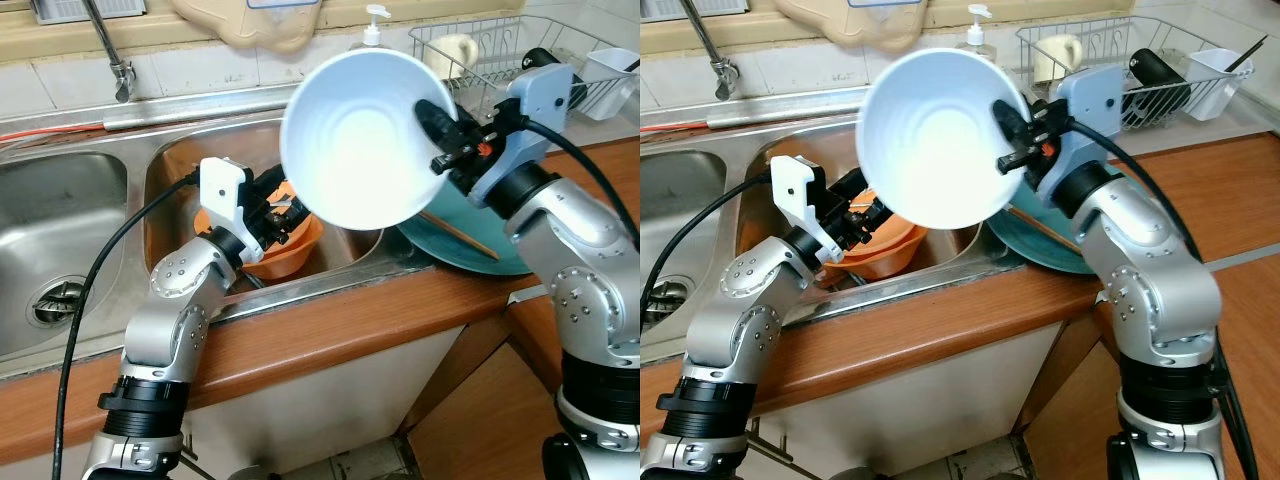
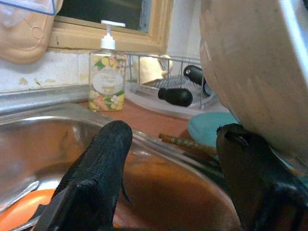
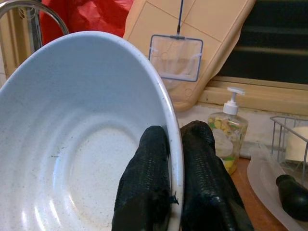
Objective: Kitchen organization
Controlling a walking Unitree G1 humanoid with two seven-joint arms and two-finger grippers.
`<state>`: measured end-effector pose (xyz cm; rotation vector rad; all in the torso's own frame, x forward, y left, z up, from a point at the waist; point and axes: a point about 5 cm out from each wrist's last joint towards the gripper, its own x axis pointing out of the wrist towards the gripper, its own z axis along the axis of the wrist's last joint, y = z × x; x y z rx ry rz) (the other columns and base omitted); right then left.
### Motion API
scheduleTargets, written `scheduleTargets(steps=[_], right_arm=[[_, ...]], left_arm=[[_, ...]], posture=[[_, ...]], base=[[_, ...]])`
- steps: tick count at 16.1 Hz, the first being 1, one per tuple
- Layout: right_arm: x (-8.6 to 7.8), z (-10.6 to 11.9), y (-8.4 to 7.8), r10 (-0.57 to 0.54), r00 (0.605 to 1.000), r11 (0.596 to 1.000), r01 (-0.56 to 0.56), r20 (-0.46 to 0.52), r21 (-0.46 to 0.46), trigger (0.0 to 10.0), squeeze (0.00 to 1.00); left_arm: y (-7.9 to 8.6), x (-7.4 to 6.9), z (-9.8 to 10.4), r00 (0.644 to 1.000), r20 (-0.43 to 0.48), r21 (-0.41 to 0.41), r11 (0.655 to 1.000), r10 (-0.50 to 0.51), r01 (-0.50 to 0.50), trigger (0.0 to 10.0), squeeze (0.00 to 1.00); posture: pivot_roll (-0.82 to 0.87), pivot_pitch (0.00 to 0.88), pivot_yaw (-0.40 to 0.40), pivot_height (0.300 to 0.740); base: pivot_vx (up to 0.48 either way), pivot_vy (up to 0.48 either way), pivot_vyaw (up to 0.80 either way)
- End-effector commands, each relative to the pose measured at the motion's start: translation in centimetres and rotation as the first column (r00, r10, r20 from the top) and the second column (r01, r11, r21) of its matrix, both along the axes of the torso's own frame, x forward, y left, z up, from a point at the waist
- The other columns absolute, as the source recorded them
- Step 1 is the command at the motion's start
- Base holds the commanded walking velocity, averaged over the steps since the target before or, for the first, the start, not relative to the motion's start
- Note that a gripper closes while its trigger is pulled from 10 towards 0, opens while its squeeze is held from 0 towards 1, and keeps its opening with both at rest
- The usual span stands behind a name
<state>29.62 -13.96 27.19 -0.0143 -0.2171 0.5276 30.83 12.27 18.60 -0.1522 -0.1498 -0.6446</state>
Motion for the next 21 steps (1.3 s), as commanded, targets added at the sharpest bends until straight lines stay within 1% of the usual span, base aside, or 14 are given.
scheduleTargets(steps=[1,2,3,5,7,8,9,10,13,17,18,19,20,21], right_arm=[[-0.4,0.7,0.3,0.022,0.999,1.000,-0.022,0.047,0.001,0.0,0.00],[-0.1,0.6,-0.3,-0.032,0.998,0.999,0.032,0.050,0.003,0.0,0.00],[0.0,0.6,-0.6,-0.040,0.998,0.999,0.040,0.052,0.003,0.0,0.00],[0.2,0.5,-0.9,-0.074,0.996,0.997,0.075,0.059,-0.012,0.0,0.00],[1.5,0.1,-2.7,-0.268,0.961,0.959,0.272,0.065,-0.079,0.0,0.00],[1.6,0.2,-2.7,-0.265,0.961,0.960,0.271,0.073,-0.078,0.0,0.00],[1.3,0.4,-1.9,-0.215,0.972,0.971,0.223,0.090,-0.089,0.0,0.00],[1.1,0.5,-1.2,-0.180,0.979,0.978,0.188,0.095,-0.084,0.0,0.00],[0.5,1.1,0.5,-0.086,0.989,0.995,0.090,0.118,-0.036,0.0,0.00],[-0.3,1.6,1.3,-0.001,0.993,1.000,-0.001,0.121,0.019,0.0,0.00],[-0.5,1.6,1.5,0.012,0.993,1.000,-0.014,0.118,0.018,0.0,0.00],[-0.5,1.5,1.6,0.014,0.993,1.000,-0.016,0.117,0.019,0.0,0.00],[-0.5,1.4,1.7,0.016,0.993,1.000,-0.019,0.114,0.022,0.0,0.00],[-0.5,1.4,1.7,0.017,0.994,1.000,-0.019,0.110,0.024,0.0,0.00]], left_arm=[[-0.1,0.2,1.0,1.000,0.024,-0.022,1.000,-0.005,0.006,10.0,0.00],[0.1,0.1,1.3,1.000,0.020,-0.060,0.998,-0.006,0.007,10.0,0.00],[0.2,0.1,1.2,1.000,0.019,-0.048,0.999,0.000,0.001,10.0,0.00],[0.5,-0.1,1.1,1.000,0.013,-0.063,0.998,-0.007,0.008,10.0,0.00],[0.8,-0.4,1.2,0.999,0.006,-0.092,0.995,-0.034,0.035,10.0,0.00],[1.1,-0.5,1.3,0.999,0.005,-0.115,0.992,-0.045,0.045,10.0,0.00],[1.2,-0.6,1.6,0.998,0.005,-0.147,0.987,-0.062,0.062,10.0,0.00],[1.2,-0.7,1.7,0.997,0.004,-0.152,0.985,-0.077,0.077,10.0,0.00],[0.7,-0.4,1.7,0.995,0.001,-0.136,0.985,-0.103,0.102,10.0,0.00],[0.6,0.3,1.7,0.996,-0.011,-0.131,0.987,-0.090,0.088,10.0,0.00],[0.7,0.4,1.6,0.997,-0.011,-0.131,0.988,-0.082,0.080,4.9,0.00],[0.8,0.4,1.7,0.997,-0.011,-0.132,0.988,-0.082,0.080,2.8,0.00],[0.8,0.5,1.7,0.997,-0.010,-0.132,0.988,-0.081,0.079,0.0,0.00],[0.9,0.6,1.7,0.998,-0.006,-0.133,0.989,-0.065,0.064,0.0,0.00]], posture=[[-0.16,0.000,0.033,0.740],[-0.15,0.000,0.034,0.740],[-0.15,0.000,0.034,0.740],[-0.15,0.000,0.031,0.740],[-0.15,0.000,0.025,0.740],[-0.15,0.000,0.023,0.740],[-0.15,0.000,0.026,0.740],[-0.15,0.000,0.034,0.740],[-0.16,0.000,0.049,0.740],[-0.17,0.000,0.061,0.740],[-0.17,0.000,0.064,0.740],[-0.17,0.000,0.065,0.740],[-0.16,0.000,0.062,0.740],[-0.16,0.000,0.061,0.740]], base=[[0.000,0.000,0.00],[0.000,0.000,0.00],[0.000,0.000,0.00],[0.000,0.000,0.00],[0.000,0.000,0.00],[0.000,0.000,0.00],[0.000,0.000,0.00],[0.000,0.000,0.00],[0.000,0.000,0.00],[0.000,0.000,0.00],[0.000,0.000,0.00],[0.000,0.000,0.00],[0.000,0.000,0.00],[0.000,0.000,0.00]])
